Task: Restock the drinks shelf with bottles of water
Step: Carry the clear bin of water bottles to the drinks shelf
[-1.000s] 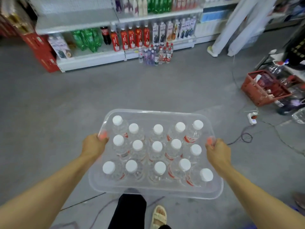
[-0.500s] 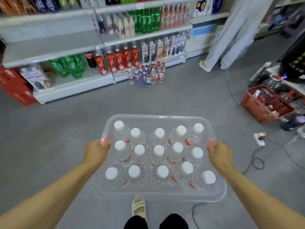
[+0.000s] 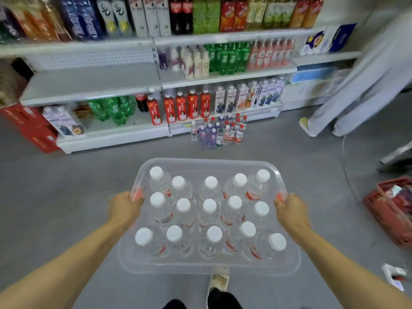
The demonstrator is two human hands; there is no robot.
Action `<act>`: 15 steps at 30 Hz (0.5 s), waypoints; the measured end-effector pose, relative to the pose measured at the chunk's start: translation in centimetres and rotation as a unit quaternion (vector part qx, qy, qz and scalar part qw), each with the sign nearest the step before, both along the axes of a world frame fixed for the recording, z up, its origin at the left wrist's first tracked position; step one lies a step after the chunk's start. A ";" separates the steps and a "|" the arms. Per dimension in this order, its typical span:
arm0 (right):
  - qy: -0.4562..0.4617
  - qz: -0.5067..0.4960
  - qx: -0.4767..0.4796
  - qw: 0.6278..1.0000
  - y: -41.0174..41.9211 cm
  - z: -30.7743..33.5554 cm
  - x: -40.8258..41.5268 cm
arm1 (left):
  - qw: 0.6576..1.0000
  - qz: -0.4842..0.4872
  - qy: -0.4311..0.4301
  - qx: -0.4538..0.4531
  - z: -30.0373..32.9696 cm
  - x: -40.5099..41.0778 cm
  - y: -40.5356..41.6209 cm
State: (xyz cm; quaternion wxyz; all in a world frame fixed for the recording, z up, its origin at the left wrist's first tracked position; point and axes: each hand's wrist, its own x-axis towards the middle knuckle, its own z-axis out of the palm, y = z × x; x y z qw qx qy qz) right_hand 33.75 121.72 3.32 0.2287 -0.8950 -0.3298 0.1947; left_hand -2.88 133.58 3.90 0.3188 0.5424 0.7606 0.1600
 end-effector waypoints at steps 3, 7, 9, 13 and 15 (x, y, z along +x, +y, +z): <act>-0.003 0.031 0.004 1.000 5.9 1.0 2.7 | 1.000 0.025 0.014 -0.005 -0.3 2.3 3.8; -0.011 0.063 -0.001 0.998 13.6 1.3 6.0 | 0.998 0.053 0.008 -0.018 -0.3 4.8 9.0; -0.018 0.079 -0.015 0.997 17.0 1.0 7.4 | 0.998 0.058 0.019 -0.023 -0.5 5.9 11.8; -0.020 0.092 -0.025 0.995 24.1 0.0 9.3 | 0.997 0.075 0.016 -0.031 -1.7 7.7 17.8; -0.012 0.092 -0.023 0.995 27.7 -0.7 10.0 | 0.996 0.081 0.011 -0.033 -2.1 8.3 21.0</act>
